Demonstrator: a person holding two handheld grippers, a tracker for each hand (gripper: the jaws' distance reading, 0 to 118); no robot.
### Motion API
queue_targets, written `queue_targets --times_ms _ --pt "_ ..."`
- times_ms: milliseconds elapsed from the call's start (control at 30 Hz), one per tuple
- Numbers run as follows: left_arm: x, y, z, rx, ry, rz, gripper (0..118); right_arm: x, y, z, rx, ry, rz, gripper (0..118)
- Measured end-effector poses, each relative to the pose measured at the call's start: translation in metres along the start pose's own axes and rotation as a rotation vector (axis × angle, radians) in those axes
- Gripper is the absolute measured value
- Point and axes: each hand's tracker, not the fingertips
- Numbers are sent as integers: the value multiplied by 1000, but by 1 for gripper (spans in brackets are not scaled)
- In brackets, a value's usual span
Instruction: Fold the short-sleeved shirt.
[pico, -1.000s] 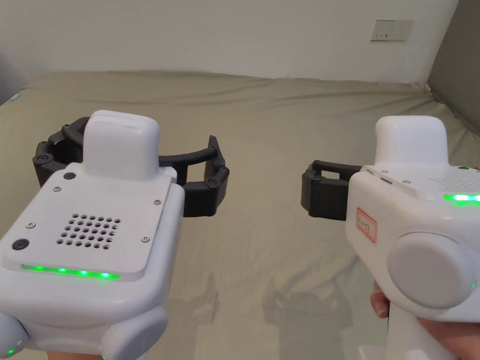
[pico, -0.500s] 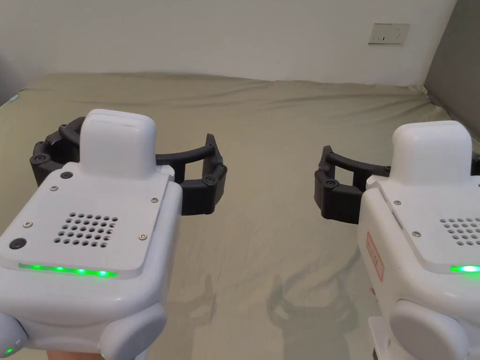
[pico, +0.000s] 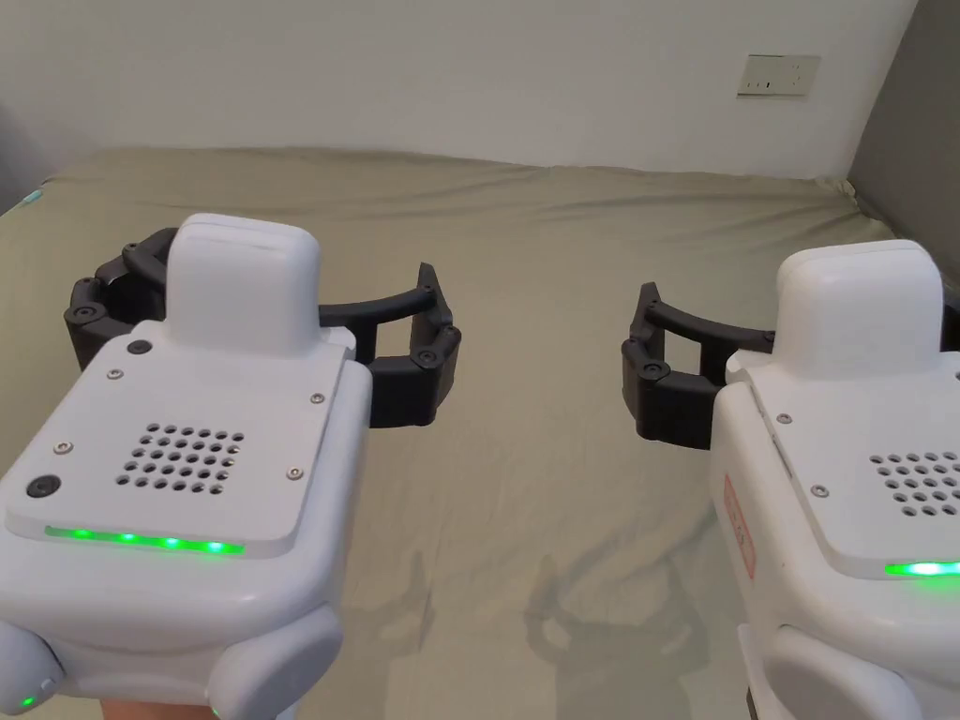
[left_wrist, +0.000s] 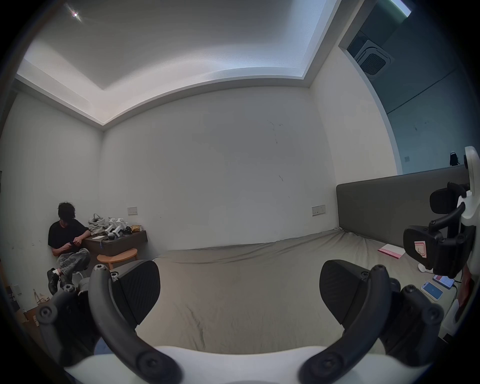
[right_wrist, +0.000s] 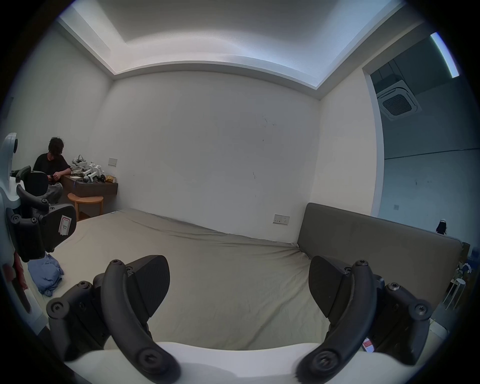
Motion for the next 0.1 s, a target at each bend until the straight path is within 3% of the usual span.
queue_targets --times_ms 100 --pt "0 1 0 1 0 5 118 -1 0 0 3 4 -4 111"
